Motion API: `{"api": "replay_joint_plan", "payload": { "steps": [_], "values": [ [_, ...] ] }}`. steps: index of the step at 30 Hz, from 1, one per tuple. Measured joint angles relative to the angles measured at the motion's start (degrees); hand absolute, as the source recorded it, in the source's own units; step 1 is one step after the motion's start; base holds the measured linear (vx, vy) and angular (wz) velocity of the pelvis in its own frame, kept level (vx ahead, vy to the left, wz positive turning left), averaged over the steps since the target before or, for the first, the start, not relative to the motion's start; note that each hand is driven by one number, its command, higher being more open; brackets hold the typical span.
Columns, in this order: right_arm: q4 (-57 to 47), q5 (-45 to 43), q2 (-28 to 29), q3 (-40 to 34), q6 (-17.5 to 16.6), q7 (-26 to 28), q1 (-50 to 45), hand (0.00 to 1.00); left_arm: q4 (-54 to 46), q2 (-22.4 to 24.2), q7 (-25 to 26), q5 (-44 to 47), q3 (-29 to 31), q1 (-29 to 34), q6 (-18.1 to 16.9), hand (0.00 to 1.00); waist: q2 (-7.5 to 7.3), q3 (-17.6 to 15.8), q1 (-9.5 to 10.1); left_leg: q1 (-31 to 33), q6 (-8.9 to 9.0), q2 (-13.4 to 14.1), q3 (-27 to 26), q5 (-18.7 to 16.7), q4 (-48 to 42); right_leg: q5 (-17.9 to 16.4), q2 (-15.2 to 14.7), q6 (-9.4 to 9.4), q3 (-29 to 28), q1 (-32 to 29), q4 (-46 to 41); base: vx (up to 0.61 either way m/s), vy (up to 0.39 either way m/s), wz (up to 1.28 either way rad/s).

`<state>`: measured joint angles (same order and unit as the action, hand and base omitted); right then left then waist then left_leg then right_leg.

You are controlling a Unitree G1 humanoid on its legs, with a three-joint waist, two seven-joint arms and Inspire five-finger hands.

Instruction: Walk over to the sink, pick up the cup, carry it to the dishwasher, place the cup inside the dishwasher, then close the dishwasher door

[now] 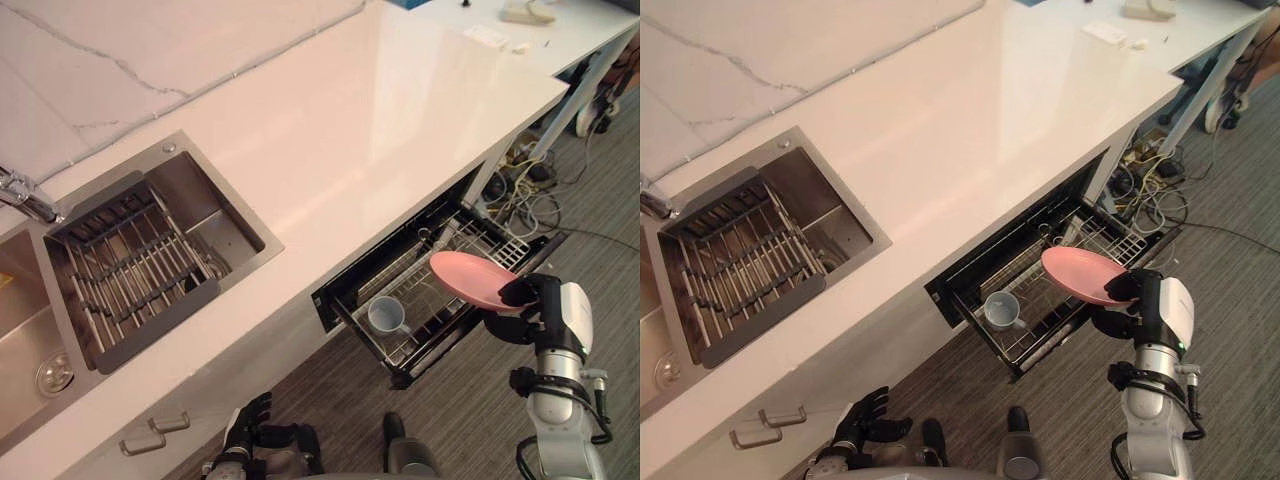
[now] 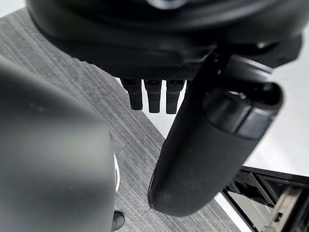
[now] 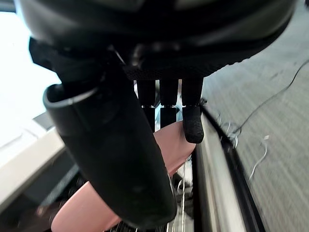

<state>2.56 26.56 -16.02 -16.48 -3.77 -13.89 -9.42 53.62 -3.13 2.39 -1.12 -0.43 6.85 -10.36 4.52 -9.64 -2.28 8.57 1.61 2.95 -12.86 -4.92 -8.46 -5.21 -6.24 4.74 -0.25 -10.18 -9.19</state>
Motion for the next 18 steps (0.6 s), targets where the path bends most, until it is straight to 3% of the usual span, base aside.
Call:
{"api": "replay_joint_plan", "payload": {
  "steps": [12,13,18],
  "values": [
    [8.9,-2.3,-1.4,2.8,2.3,-1.2,10.0,0.3,-1.9,-0.3,0.7,1.3,-1.3,-2.5,-0.5,0.9,-0.08,-3.7,2.93,4.7,-0.13,-0.1,1.6,0.9,-0.3,0.0,-0.4,-0.06,1.7,-5.0,-2.9,-0.04,-0.011,0.09],
    [9.5,-2.4,-1.4,2.8,2.8,-1.7,10.9,0.9,-2.0,-0.4,1.1,1.6,-1.5,-2.7,-0.5,0.9,-0.17,-4.3,2.93,4.8,-0.17,-0.1,1.6,1.0,-0.3,0.0,-0.5,-0.06,1.7,-5.0,-3.0,-0.02,0.0,0.06],
    [12.6,-4.4,-1.8,2.7,4.1,-3.8,15.2,0.9,-1.9,-0.7,2.2,2.4,-2.4,-3.4,-0.5,0.9,-0.31,-4.9,3.08,5.2,-0.22,-0.2,1.5,0.9,-0.3,0.0,-0.5,-0.06,1.5,-5.6,-3.1,0.0,-0.001,0.0]
  ]
}}
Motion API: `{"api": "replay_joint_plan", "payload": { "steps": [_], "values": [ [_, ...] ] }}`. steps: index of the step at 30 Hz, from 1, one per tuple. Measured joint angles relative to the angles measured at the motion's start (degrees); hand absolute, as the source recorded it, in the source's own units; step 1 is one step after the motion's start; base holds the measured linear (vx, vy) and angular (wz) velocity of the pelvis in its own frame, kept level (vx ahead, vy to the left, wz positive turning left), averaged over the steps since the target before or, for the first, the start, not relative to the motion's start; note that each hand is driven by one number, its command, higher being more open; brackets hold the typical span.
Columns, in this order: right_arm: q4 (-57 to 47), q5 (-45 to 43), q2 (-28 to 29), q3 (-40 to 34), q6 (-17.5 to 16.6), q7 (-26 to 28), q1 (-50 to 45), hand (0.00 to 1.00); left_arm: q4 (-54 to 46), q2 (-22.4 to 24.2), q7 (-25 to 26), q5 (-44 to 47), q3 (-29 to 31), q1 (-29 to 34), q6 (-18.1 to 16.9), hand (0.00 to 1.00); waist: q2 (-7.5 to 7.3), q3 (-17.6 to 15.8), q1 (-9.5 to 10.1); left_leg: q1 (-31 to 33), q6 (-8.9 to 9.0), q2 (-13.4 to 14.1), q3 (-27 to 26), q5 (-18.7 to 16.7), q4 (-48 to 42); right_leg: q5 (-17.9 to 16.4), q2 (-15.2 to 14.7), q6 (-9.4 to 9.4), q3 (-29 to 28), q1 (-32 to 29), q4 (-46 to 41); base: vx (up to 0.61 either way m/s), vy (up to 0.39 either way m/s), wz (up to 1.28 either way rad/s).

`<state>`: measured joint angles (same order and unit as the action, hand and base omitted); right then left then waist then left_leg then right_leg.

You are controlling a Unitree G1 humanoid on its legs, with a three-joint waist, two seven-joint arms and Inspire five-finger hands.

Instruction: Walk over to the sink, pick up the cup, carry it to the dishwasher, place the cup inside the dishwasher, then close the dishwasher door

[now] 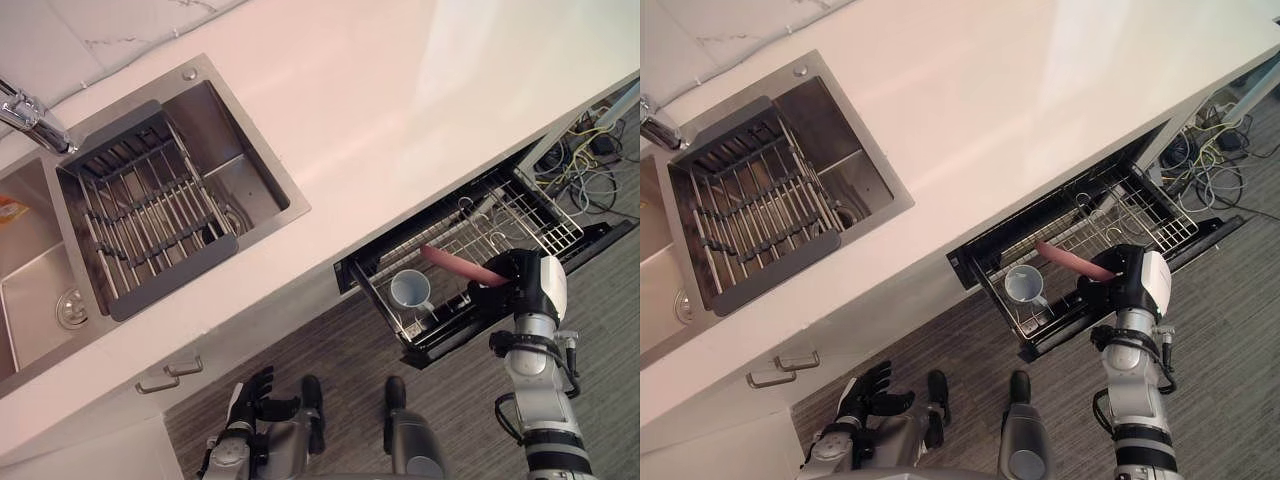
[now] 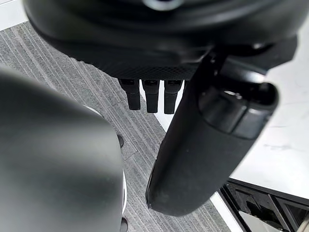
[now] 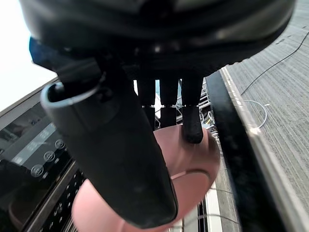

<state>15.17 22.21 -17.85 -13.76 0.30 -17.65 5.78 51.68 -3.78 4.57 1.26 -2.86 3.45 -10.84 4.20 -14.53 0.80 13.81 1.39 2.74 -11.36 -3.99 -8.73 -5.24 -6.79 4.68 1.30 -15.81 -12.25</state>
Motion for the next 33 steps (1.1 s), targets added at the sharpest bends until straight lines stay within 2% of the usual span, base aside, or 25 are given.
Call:
{"api": "replay_joint_plan", "payload": {
  "steps": [7,16,21,24,26,31,33],
  "values": [
    [1.6,-3.1,0.0,-0.8,0.3,0.1,3.8,0.9,0.0,-0.1,0.4,0.9,-1.3,-1.7,0.0,0.9,-0.35,-1.3,0.17,0.4,-0.04,0.0,-0.1,0.0,-0.3,0.0,0.0,-0.03,-0.3,-0.4,0.0,0.0,0.0,0.0],
    [1.6,-6.0,0.0,6.2,-0.9,5.4,1.7,0.9,0.0,0.2,-0.1,0.8,-2.2,-2.5,0.0,0.9,-0.35,-1.3,-0.08,0.6,-0.02,0.0,0.3,0.0,-1.7,0.0,0.0,0.01,-0.2,0.3,0.0,0.0,-0.004,0.01],
    [-8.2,-6.4,0.0,7.0,-2.0,7.9,-5.1,0.9,0.3,0.0,-1.0,0.3,-1.9,-2.4,0.5,0.9,-0.44,-1.3,-0.48,-0.6,-0.03,-0.3,1.5,0.0,-2.0,0.0,0.0,0.02,0.8,2.3,0.2,-0.04,-0.007,0.11],
    [-14.6,-6.2,0.1,6.3,-3.2,8.0,-8.0,0.9,1.0,-0.4,-1.3,-1.0,-1.1,-1.9,0.6,0.9,-0.8,-1.2,-1.98,-1.7,-0.09,-0.8,3.1,-0.1,-1.7,0.0,-0.2,0.05,1.2,3.5,0.3,-0.05,0.012,0.06],
    [-17.8,-5.8,1.1,3.2,-3.9,8.1,-9.9,0.9,1.5,-0.4,-1.6,-1.6,0.4,-1.6,0.7,0.9,-1.34,-1.1,-2.05,-2.9,-0.63,-0.7,3.2,-0.8,-0.8,0.0,0.1,0.07,1.2,4.3,0.7,-0.03,0.009,-0.01],
    [-23.7,-4.6,4.6,-8.3,-5.0,7.0,-16.0,0.9,2.3,-1.6,-2.1,-2.5,3.6,0.2,0.9,0.9,-4.3,1.4,-3.26,-5.7,-0.68,-0.9,2.9,-0.8,1.0,0.1,0.1,0.15,1.0,6.9,2.4,0.04,0.006,-0.03],
    [-25.0,-4.9,7.0,-13.0,-5.1,6.2,-19.0,0.9,2.4,-1.6,-2.2,-3.1,4.1,0.5,1.5,0.9,-5.06,2.1,-3.35,-6.9,-0.66,-0.9,2.7,-0.8,1.2,0.0,0.1,0.19,0.5,8.1,3.0,0.07,0.006,-0.12]
  ]
}}
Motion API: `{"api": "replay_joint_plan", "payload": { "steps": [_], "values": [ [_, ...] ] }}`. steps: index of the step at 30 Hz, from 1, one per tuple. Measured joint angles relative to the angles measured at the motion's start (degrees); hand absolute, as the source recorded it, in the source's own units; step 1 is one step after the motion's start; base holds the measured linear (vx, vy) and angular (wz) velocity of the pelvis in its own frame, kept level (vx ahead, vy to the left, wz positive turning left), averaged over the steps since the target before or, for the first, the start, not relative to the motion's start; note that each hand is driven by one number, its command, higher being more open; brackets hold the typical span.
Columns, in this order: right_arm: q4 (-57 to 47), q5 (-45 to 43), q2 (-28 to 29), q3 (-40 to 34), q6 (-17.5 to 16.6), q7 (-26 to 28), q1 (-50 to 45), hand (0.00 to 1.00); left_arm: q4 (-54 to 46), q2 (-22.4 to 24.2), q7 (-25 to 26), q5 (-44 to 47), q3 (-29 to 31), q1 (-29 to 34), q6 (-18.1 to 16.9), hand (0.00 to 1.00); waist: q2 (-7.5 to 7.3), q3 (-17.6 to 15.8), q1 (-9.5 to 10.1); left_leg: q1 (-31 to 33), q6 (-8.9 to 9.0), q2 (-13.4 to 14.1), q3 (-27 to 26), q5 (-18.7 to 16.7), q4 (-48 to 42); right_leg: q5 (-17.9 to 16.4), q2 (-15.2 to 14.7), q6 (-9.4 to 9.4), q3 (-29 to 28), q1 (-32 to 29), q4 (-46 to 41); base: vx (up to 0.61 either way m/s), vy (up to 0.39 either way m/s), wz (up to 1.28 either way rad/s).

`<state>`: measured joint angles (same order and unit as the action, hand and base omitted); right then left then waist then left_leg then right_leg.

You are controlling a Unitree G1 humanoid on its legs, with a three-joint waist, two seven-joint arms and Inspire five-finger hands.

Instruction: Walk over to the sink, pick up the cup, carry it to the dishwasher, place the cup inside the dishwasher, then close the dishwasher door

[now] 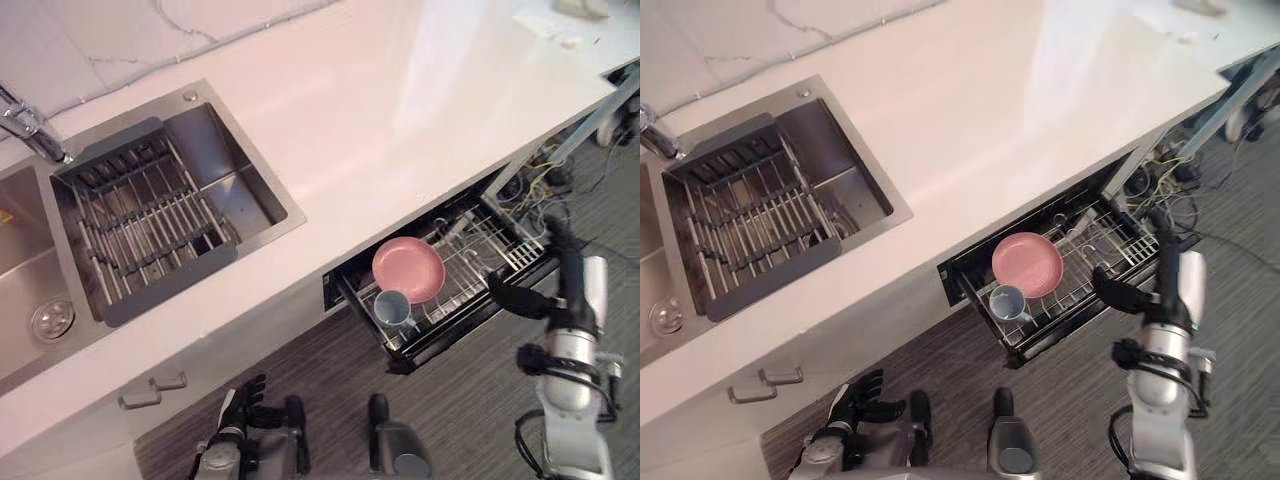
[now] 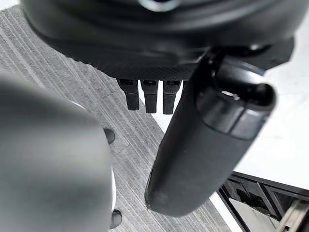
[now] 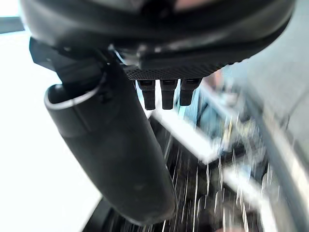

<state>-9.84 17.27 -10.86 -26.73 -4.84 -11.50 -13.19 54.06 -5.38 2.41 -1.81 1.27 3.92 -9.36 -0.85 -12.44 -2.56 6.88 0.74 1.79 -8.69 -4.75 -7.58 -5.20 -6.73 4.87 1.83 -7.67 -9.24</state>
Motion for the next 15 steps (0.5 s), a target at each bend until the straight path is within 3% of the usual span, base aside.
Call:
{"api": "replay_joint_plan", "payload": {
  "steps": [5,10,15],
  "values": [
    [2.1,-7.0,6.2,-5.0,0.0,-1.4,-6.5,0.9,-0.8,0.9,-0.1,-0.5,1.7,0.6,0.5,0.9,-0.26,1.1,-0.11,-1.4,0.45,0.2,-0.7,-0.5,-0.7,-0.5,-0.3,0.04,-0.4,1.7,0.2,0.04,0.01,-0.08],
    [16.1,-14.7,10.6,-5.2,0.8,-1.4,-8.0,0.9,-2.3,1.8,-0.2,-0.4,2.2,1.5,0.9,0.9,0.21,2.0,-0.06,-1.1,0.1,1.1,-1.9,-4.5,-4.1,-2.4,0.0,-0.03,-0.6,1.6,-2.6,-0.03,0.001,-0.06],
    [27.9,-19.9,10.7,-1.2,2.6,-1.0,-4.5,0.9,-2.7,1.9,-0.1,1.3,2.1,1.6,0.9,0.9,1.32,1.9,0.38,3.5,-0.25,1.0,-2.6,-6.1,-8.0,-4.4,-0.5,0.14,-1.5,-4.0,-8.0,-0.03,0.017,-0.04]
  ]
}}
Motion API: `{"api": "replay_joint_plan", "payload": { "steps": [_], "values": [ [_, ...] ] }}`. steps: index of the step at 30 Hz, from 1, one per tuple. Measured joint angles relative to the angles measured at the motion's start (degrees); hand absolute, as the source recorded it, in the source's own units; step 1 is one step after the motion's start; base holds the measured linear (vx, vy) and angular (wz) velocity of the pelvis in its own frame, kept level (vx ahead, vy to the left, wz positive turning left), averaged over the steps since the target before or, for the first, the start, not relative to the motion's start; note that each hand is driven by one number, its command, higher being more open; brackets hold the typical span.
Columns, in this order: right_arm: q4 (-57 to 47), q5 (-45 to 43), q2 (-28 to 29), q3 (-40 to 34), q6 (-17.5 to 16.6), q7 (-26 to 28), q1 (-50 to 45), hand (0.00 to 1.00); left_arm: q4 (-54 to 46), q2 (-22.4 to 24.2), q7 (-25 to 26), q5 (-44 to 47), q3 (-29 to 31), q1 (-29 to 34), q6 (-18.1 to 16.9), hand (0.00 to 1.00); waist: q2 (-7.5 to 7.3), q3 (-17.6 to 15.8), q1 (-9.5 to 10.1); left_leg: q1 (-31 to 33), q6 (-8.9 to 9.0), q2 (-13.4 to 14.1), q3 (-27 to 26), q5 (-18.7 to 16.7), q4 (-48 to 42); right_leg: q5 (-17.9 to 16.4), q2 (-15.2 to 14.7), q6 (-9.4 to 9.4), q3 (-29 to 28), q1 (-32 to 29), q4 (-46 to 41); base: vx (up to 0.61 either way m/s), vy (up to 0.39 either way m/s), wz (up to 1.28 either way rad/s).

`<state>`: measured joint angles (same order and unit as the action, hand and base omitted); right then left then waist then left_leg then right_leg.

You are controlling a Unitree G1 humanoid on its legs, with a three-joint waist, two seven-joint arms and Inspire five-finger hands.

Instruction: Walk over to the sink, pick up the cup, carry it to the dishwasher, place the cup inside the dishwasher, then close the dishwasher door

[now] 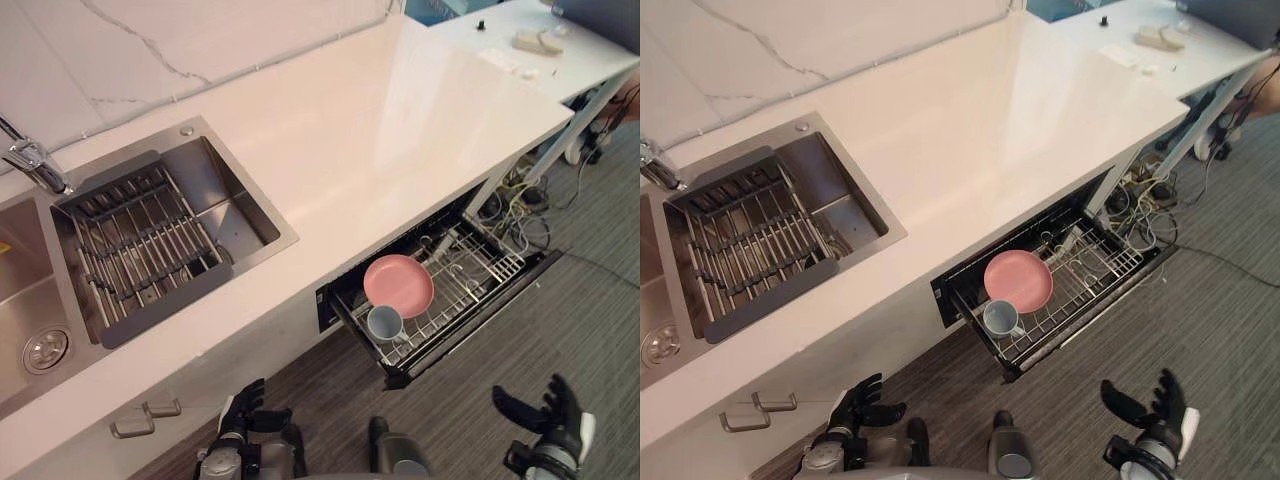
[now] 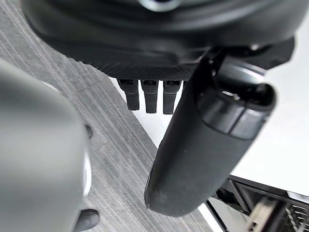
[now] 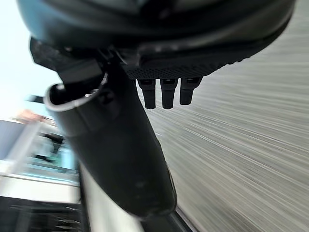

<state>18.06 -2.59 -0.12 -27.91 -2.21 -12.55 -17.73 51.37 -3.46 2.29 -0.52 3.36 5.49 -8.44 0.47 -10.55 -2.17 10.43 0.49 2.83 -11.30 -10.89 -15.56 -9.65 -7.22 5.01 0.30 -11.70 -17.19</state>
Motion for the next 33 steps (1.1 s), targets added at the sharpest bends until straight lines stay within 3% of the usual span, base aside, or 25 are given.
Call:
{"api": "replay_joint_plan", "payload": {
  "steps": [5,7,13,20,24,27,33],
  "values": [
    [4.5,-2.6,-2.9,2.7,0.9,-0.1,9.2,0.9,-1.8,0.0,0.5,1.8,-1.2,-1.1,-0.2,0.9,1.14,-2.9,2.51,3.8,-0.04,-0.2,1.5,0.0,-2.2,-0.6,-0.6,-0.02,1.6,-2.7,-1.7,0.0,0.004,0.19],
    [4.2,-1.9,-6.5,5.4,1.7,-1.3,12.6,0.9,-1.8,-0.3,1.0,2.7,-1.5,-2.0,-0.5,0.9,1.08,-4.2,3.63,5.5,-0.07,-0.3,2.5,0.1,-2.8,-0.7,-0.8,-0.09,2.9,-3.6,-1.9,0.01,0.002,0.28],
    [2.8,-0.6,-12.9,13.5,3.2,-3.5,22.6,0.9,-1.7,-0.7,1.7,4.0,-2.7,-3.1,-1.0,0.9,1.19,-5.5,4.58,7.0,0.3,-1.1,3.3,2.5,-1.4,-0.7,-1.5,-0.09,3.7,-5.1,-1.6,0.02,-0.001,0.11],
    [6.0,-0.7,-17.7,23.4,6.1,-4.1,37.9,0.9,-2.1,0.6,1.7,4.2,-3.8,-3.9,-1.9,0.9,3.32,-6.8,5.59,6.2,1.23,-1.0,6.4,5.6,2.6,-0.4,-1.0,-0.59,6.6,-3.6,0.5,0.02,-0.044,0.21],
    [8.8,0.6,-18.9,25.5,6.5,-3.9,37.3,0.9,-1.9,0.3,1.8,4.4,-3.8,-3.6,-2.0,0.9,3.22,-6.9,4.75,3.1,1.45,-0.7,7.9,5.8,4.0,0.0,-0.3,-0.93,7.5,0.4,2.5,0.06,-0.034,0.16],
    [11.4,3.4,-19.4,26.3,4.5,-2.6,37.1,0.9,-1.5,0.2,1.6,4.4,-4.0,-4.4,-2.0,0.9,3.23,-6.9,2.86,2.8,1.88,-1.2,10.4,6.7,4.4,0.1,-0.3,-0.93,8.9,2.2,3.9,0.02,-0.031,0.28],
    [12.8,7.5,-18.9,26.2,0.3,3.8,29.3,0.9,0.1,-0.6,1.3,3.8,-5.0,-4.1,-1.8,0.9,3.03,-5.8,2.91,-1.0,2.83,-1.0,13.7,8.5,7.2,0.6,0.4,-1.04,11.5,7.8,6.9,-0.02,-0.047,0.31]
  ]
}}
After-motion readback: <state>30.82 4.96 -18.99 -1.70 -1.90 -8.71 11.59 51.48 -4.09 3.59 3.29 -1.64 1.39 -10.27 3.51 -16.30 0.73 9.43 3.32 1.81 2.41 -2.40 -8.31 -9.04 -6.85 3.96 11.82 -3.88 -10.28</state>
